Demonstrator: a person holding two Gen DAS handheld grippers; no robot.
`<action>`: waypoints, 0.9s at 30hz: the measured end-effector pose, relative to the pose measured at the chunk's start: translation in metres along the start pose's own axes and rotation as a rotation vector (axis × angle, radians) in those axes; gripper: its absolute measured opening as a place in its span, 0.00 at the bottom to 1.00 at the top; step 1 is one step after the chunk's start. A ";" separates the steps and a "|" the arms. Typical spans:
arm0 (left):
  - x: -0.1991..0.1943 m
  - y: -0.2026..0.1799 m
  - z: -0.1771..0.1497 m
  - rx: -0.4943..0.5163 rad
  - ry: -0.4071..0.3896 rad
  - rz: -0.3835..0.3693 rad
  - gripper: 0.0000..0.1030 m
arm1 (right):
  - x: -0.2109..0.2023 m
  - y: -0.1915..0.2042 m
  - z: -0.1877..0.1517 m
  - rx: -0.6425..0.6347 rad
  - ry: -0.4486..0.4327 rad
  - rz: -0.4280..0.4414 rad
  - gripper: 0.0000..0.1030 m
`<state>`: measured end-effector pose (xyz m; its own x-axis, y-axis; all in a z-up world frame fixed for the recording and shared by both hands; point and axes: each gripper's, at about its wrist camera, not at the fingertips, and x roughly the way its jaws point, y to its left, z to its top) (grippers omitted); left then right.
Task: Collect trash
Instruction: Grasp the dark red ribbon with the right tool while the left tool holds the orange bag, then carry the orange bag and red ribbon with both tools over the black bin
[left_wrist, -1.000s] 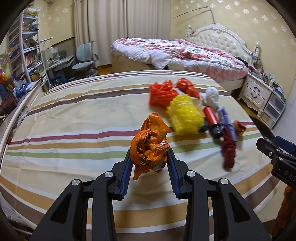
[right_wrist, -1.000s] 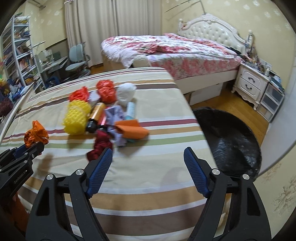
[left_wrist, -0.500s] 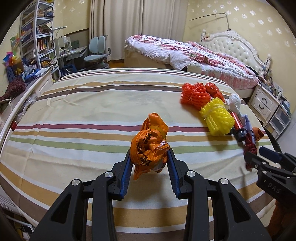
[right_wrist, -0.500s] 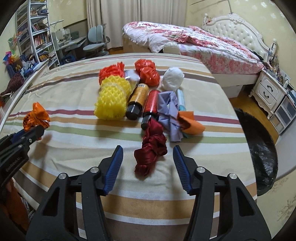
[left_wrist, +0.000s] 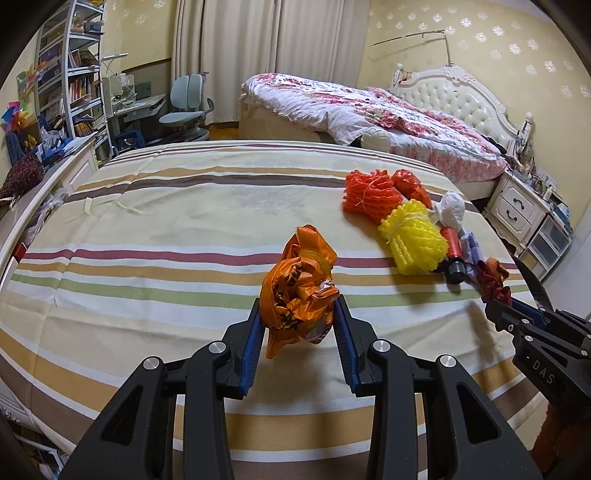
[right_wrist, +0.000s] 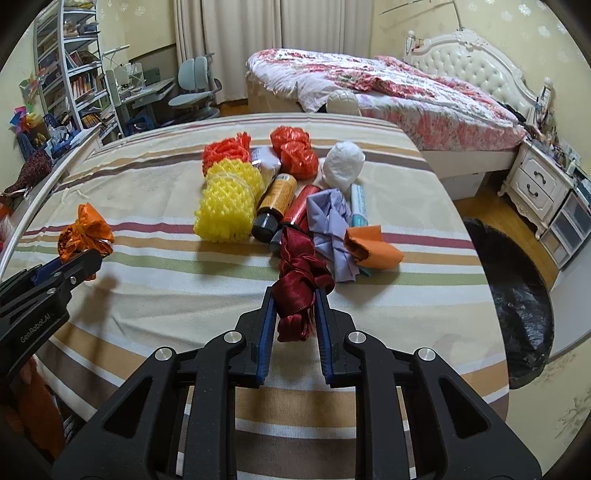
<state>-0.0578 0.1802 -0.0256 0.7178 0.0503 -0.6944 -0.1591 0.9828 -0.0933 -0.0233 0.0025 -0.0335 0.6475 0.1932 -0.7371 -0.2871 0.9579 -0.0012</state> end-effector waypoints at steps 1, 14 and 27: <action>-0.001 -0.002 0.001 0.002 -0.004 -0.003 0.36 | -0.003 -0.001 0.001 -0.001 -0.012 -0.002 0.19; -0.007 -0.050 0.023 0.058 -0.059 -0.091 0.36 | -0.034 -0.055 0.023 0.085 -0.140 -0.076 0.19; 0.008 -0.152 0.035 0.202 -0.083 -0.225 0.36 | -0.037 -0.149 0.016 0.213 -0.166 -0.243 0.19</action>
<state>-0.0039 0.0374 0.0080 0.7741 -0.1664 -0.6109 0.1420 0.9859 -0.0885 0.0071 -0.1441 0.0049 0.7899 -0.0309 -0.6125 0.0319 0.9994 -0.0093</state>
